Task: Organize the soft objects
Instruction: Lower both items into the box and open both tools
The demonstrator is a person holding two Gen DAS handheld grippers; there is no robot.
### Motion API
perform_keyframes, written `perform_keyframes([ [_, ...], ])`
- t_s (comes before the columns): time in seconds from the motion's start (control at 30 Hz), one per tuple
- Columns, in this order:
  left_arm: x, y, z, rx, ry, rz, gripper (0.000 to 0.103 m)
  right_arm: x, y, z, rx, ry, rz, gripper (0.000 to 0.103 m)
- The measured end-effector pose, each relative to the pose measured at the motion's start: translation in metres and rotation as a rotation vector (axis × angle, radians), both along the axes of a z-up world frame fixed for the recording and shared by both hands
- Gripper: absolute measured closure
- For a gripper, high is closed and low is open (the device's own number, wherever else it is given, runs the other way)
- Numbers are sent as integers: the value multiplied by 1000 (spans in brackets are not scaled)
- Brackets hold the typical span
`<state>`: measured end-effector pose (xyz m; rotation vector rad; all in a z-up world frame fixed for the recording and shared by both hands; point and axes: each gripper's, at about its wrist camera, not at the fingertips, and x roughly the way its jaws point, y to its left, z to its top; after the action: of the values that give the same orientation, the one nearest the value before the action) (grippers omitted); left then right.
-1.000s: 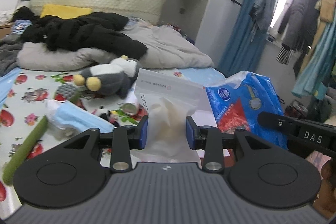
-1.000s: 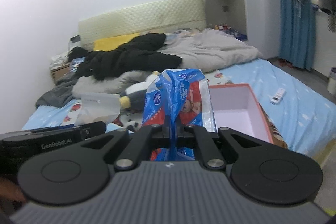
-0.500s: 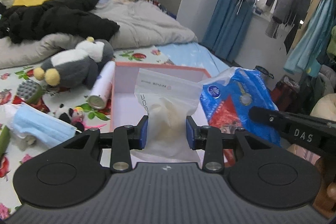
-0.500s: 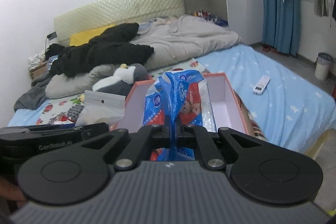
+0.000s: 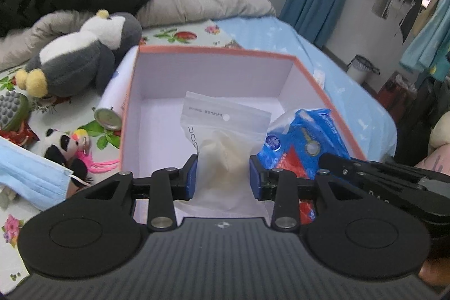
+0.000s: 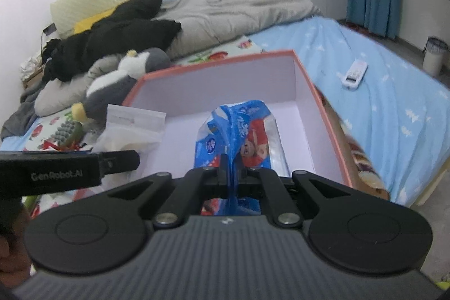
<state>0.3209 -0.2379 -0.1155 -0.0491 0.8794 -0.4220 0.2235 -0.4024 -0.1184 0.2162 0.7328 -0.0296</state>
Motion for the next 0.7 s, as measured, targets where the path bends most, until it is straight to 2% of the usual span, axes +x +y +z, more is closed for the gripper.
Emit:
perform_keyframes([
  [0.13,10,-11,-17,24,27,-15,60,12,-10,-19,43,50,-3,95],
  [0.2,12,-14,-23,32,40,-14,56,15,-12,-26,52,66,-3,95],
  [0.27,15,-15,-27,35,46,-13,43,19,-17,-31,67,88,-7,94],
  [0.33,15,-15,-28,22,51,-17,39,21,-20,-35,78,107,-15,85],
  [0.37,15,-16,-28,16,50,-19,39,21,-22,-35,83,108,-23,66],
  [0.4,14,-16,-26,13,47,-23,39,19,-22,-34,87,101,-30,52],
  [0.7,-15,-5,7,5,-16,-19,39,-4,-15,-1,85,17,-10,52],
])
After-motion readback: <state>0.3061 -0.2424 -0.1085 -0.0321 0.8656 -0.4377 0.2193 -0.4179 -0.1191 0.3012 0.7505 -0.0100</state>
